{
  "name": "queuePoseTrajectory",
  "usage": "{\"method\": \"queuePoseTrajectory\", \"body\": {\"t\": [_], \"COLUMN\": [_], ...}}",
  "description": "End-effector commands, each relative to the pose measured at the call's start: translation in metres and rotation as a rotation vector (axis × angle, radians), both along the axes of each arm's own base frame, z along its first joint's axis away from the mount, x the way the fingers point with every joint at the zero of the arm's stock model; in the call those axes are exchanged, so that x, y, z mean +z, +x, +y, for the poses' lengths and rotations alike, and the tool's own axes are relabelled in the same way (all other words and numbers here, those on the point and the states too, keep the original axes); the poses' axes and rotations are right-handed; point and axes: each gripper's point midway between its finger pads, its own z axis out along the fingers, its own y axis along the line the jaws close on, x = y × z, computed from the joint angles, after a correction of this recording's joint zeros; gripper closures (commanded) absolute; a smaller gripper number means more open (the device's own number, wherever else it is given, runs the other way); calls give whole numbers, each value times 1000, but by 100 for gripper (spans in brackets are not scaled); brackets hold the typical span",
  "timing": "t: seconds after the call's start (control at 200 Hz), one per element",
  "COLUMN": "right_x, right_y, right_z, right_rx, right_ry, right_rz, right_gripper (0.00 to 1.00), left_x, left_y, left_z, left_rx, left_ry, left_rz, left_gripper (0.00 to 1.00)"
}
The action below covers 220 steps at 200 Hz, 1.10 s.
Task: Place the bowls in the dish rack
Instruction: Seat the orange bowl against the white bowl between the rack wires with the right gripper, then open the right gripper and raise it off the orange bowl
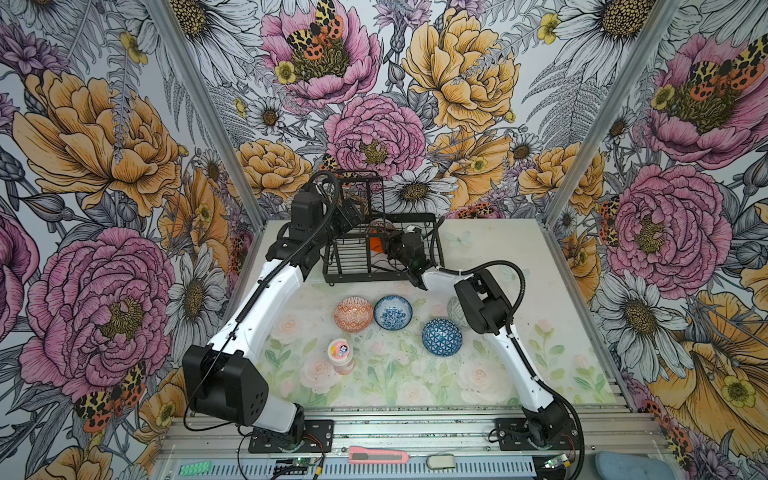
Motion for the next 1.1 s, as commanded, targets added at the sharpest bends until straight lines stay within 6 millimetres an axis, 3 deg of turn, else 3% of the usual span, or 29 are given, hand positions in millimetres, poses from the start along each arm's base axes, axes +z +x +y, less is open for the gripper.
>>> {"method": "queuePoseTrajectory", "body": {"t": [0.0, 0.395, 1.096], "right_x": [26, 39, 49], "right_y": [6, 13, 14], "right_z": [-6, -14, -29], "right_rx": [-1, 18, 82], "right_ry": [5, 3, -23], "right_rz": [-21, -35, -41], "right_gripper": [68, 61, 56], "left_x": [19, 22, 16], "left_y": [7, 15, 27], "left_z": [4, 4, 8], "left_rx": [18, 36, 77], "left_ry": [-12, -20, -18], "left_rz": [-52, -63, -65], "left_gripper": [1, 1, 1]}}
